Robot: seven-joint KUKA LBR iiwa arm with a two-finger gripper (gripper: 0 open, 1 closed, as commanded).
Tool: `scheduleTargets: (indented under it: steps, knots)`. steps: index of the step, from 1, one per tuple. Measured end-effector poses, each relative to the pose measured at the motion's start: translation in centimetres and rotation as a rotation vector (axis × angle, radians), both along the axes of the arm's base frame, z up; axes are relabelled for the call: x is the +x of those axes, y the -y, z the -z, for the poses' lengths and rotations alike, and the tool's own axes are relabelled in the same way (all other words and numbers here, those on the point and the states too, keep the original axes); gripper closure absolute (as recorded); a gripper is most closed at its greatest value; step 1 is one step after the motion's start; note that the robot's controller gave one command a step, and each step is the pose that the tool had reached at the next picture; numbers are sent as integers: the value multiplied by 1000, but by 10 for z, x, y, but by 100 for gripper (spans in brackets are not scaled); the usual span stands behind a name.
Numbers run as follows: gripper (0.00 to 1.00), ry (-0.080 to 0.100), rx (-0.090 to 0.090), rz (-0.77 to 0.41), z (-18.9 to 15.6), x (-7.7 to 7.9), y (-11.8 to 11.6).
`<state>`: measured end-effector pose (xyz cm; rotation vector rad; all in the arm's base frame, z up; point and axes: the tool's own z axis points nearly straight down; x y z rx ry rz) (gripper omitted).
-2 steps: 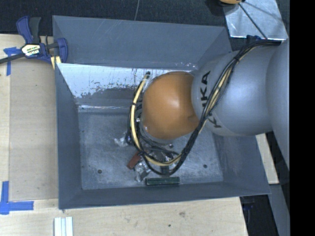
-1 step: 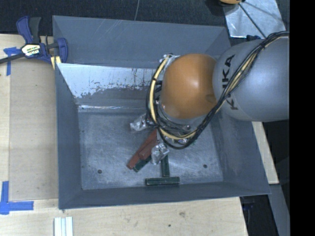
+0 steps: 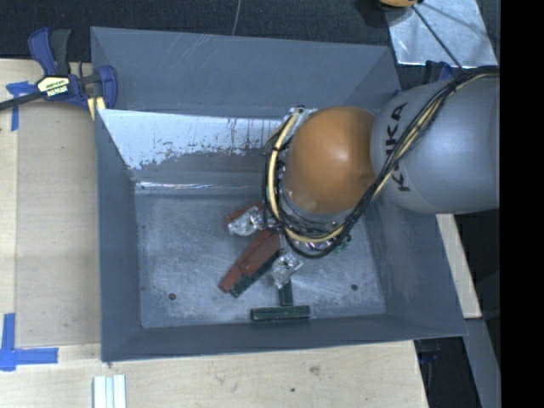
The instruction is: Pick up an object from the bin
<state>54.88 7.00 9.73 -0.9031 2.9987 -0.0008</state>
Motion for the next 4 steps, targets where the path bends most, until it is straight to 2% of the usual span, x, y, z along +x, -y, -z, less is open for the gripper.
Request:
scheduleTargets:
  steps: [1, 4]
  knots:
    - [100, -9, -4, -69, 21, 44, -14]
    - [100, -9, -2, -68, 15, 43, -14]
